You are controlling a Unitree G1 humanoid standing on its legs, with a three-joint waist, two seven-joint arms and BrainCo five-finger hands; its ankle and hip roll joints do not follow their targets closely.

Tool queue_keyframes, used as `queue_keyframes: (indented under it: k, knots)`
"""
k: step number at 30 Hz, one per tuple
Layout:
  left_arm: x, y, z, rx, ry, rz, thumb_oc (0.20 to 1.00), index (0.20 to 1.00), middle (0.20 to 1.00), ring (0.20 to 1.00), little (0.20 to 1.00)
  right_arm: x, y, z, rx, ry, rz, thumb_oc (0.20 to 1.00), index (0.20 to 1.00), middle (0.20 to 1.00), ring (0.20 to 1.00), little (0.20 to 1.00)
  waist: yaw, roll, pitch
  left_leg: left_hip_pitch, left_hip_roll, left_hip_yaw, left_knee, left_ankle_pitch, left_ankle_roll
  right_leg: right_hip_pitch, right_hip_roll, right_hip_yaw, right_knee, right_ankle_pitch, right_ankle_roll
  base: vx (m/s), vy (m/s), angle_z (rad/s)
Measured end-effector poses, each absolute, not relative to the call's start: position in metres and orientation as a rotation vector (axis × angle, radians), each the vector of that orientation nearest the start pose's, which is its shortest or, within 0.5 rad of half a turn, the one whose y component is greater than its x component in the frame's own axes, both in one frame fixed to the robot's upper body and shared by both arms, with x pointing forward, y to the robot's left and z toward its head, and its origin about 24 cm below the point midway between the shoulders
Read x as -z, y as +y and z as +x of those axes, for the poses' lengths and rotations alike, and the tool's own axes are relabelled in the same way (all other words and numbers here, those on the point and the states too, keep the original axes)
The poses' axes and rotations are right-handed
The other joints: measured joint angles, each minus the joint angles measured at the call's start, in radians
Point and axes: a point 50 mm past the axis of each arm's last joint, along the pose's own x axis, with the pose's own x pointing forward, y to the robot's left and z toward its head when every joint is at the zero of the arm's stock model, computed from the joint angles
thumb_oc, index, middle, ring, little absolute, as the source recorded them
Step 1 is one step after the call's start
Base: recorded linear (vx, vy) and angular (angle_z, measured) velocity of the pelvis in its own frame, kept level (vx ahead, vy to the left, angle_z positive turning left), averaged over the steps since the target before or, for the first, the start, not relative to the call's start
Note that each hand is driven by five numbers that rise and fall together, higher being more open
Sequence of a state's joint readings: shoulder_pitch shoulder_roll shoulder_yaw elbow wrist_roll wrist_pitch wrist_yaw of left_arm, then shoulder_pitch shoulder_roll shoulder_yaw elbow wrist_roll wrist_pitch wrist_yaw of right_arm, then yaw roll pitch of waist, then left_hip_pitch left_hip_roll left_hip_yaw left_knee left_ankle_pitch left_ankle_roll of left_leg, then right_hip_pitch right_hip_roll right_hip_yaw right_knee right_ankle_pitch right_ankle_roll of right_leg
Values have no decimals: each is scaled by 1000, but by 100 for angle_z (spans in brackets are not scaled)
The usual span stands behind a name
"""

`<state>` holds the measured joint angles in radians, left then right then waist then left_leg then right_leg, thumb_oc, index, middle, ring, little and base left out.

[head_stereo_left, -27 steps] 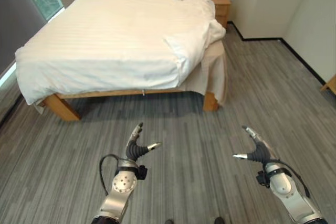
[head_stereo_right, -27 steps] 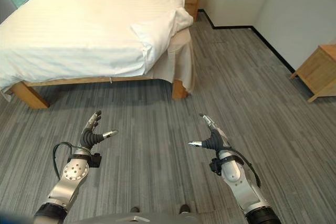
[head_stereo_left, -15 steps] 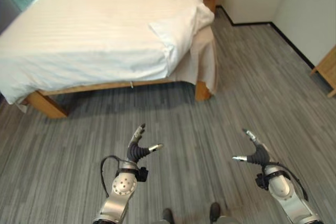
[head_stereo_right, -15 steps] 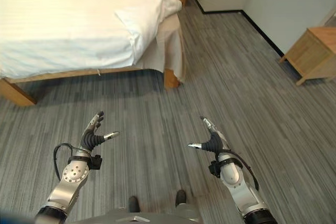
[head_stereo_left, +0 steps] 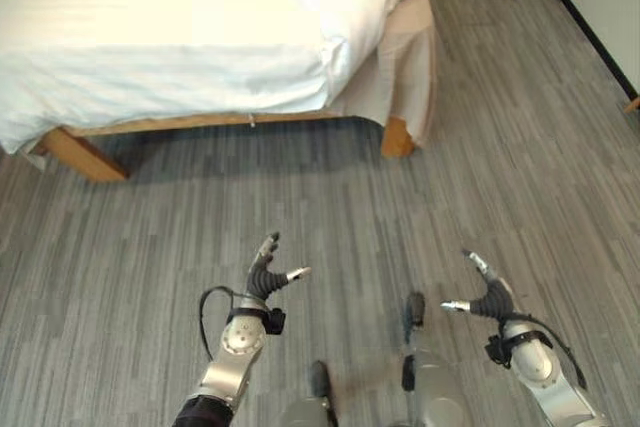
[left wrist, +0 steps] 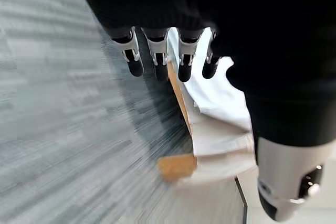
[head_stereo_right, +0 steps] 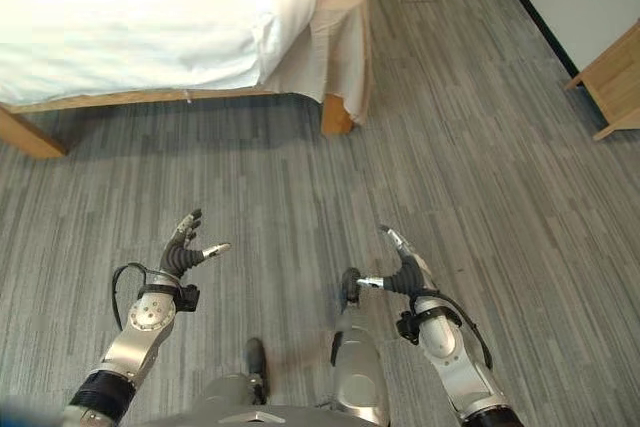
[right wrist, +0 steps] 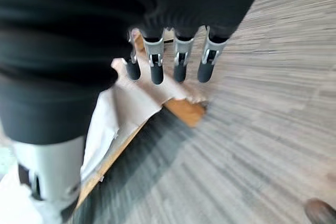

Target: Making the bed.

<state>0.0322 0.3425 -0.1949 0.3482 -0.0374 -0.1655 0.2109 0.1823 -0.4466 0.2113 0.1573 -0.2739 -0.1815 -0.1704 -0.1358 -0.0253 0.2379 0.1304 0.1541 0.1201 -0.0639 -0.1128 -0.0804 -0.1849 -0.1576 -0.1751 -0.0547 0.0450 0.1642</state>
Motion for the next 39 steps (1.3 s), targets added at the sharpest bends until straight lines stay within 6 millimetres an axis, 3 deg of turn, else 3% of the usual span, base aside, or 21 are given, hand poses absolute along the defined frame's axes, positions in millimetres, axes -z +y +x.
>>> queue_keyframes:
  k: [2,4,5,6,9,12,14,16,20,21,22,23,24,26,29,31,32,35,36,38,39]
  knots:
    - [30,202,221,-60,240,331,1000,1000,1000,1000,1000,19,-212,200,-114,170,-709,1000,1000,1000,1000,1000,3,3,-16,13,53,4,97,-21,-62,21,49,-29,42,53,-31,615,-627,30]
    - [24,196,222,-55,208,293,1000,1000,1000,1000,1000,18,-221,203,-103,181,-742,1000,1000,1000,1000,1000,18,-7,-19,-294,117,-91,680,72,-77,40,90,-71,64,13,-142,401,-457,9]
    - [22,193,220,-49,195,270,1000,1000,1000,1000,1000,13,-225,203,-102,167,-752,1000,1000,1000,1000,1000,48,-10,-18,-385,127,-124,843,190,-49,52,98,-60,56,57,-213,450,-201,-67]
    - [28,190,217,-38,225,265,1000,1000,1000,1000,1000,6,-226,209,-100,136,-760,1000,1000,1000,1000,1000,71,-5,-16,-431,138,-135,934,172,-81,99,123,-46,38,51,-222,453,-199,-59]
    - [19,184,227,-6,177,262,1000,1000,1000,1000,1000,-2,-222,214,-94,90,-758,1000,1000,1000,1000,1000,62,-23,-11,-444,87,-69,809,136,-96,157,128,-41,26,21,-218,410,-33,-32]
    - [5,180,238,-3,107,251,1000,1000,1000,1000,1000,-10,-223,221,-77,56,-764,1000,1000,1000,1000,1000,63,-26,-8,-429,-10,57,406,91,-76,228,147,-20,-43,-12,-174,425,4,-27]
    - [3,180,238,2,96,257,1000,1000,1000,1000,1000,-5,-220,220,-100,73,-764,1000,1000,1000,1000,1000,85,-16,-10,-413,-87,132,213,156,20,278,178,-27,-44,-34,-143,474,40,-55]
    - [7,181,233,-4,115,263,1000,1000,1000,1000,1000,-1,-219,216,-113,88,-776,1000,1000,1000,1000,1000,84,-28,-8,-395,-144,232,153,184,60,325,184,-37,-43,-69,-116,421,22,-45]
    - [17,190,220,-60,164,254,1000,1000,1000,1000,1000,4,-219,205,-121,109,-800,1000,1000,1000,1000,1000,88,9,-25,-318,-156,280,74,197,153,468,283,25,-41,-92,-86,438,66,-59]
    - [20,194,216,-78,179,268,1000,1000,1000,1000,1000,11,-216,198,-116,133,-785,1000,1000,1000,1000,1000,77,7,-38,-275,-146,261,44,201,248,482,312,20,25,-136,-77,344,103,8]
    - [20,197,219,-90,186,284,1000,1000,1000,1000,1000,18,-211,191,-86,162,-743,1000,1000,1000,1000,1000,58,-9,-38,-252,-142,251,53,186,216,446,302,-16,136,-151,-84,141,61,35]
    - [10,196,228,-110,143,282,1000,1000,1000,1000,1000,25,-204,183,-122,187,-735,1000,1000,1000,1000,1000,58,-5,-31,-203,-138,213,16,178,198,218,254,-63,630,-136,-58,281,128,80]
    - [1,196,233,-115,102,286,1000,1000,1000,1000,1000,27,-205,178,-121,202,-734,1000,1000,1000,1000,1000,55,-14,-32,-184,-162,182,3,173,184,65,184,-69,884,-130,10,246,95,73]
    - [-14,203,242,-174,35,275,1000,1000,1000,1000,1000,24,-208,184,-110,190,-750,1000,1000,1000,1000,1000,61,-26,-15,-147,-209,150,24,119,201,-99,79,-41,1008,-190,58,396,27,83]
    - [-17,248,231,-426,42,263,1000,1000,1000,1000,1000,9,-214,201,-66,128,-788,1000,1000,1000,1000,1000,86,14,-1,-102,-215,88,72,30,186,-138,-100,-8,508,-133,-38,422,-166,84]
    - [-12,267,223,-515,65,258,1000,1000,1000,1000,1000,2,-200,210,-108,71,-797,1000,1000,1000,1000,1000,98,11,-12,-72,-211,30,57,31,177,-32,-70,107,142,-58,-20,368,-139,78]
    - [-2,271,225,-537,116,239,1000,1000,1000,1000,1000,-4,-185,222,-158,12,-801,1000,1000,1000,1000,1000,103,19,-12,-50,-184,-35,37,29,168,44,14,272,-59,-17,-29,298,-161,121]
    - [7,255,231,-448,150,251,1000,1000,1000,1000,1000,-9,-165,229,-229,-45,-815,1000,1000,1000,1000,1000,78,-32,-39,-38,-183,-140,30,28,123,139,86,392,-49,151,-34,271,-233,164]
    - [9,247,229,-414,155,246,1000,1000,1000,1000,1000,-8,-162,232,-245,-43,-822,1000,1000,1000,1000,1000,108,-44,-51,-20,-176,-118,22,16,103,148,81,344,-37,87,-15,271,-228,115]
    - [17,237,224,-380,188,240,1000,1000,1000,1000,1000,-20,-158,246,-236,-96,-823,1000,1000,1000,1000,1000,109,20,-21,-7,-111,-77,0,61,74,109,143,264,76,75,-14,252,-243,55]
    - [18,229,226,-365,191,225,1000,1000,1000,1000,1000,-20,-160,249,-239,-97,-829,1000,1000,1000,1000,1000,106,56,-15,6,-80,-68,-9,76,62,63,148,161,120,-4,-32,211,-272,54]
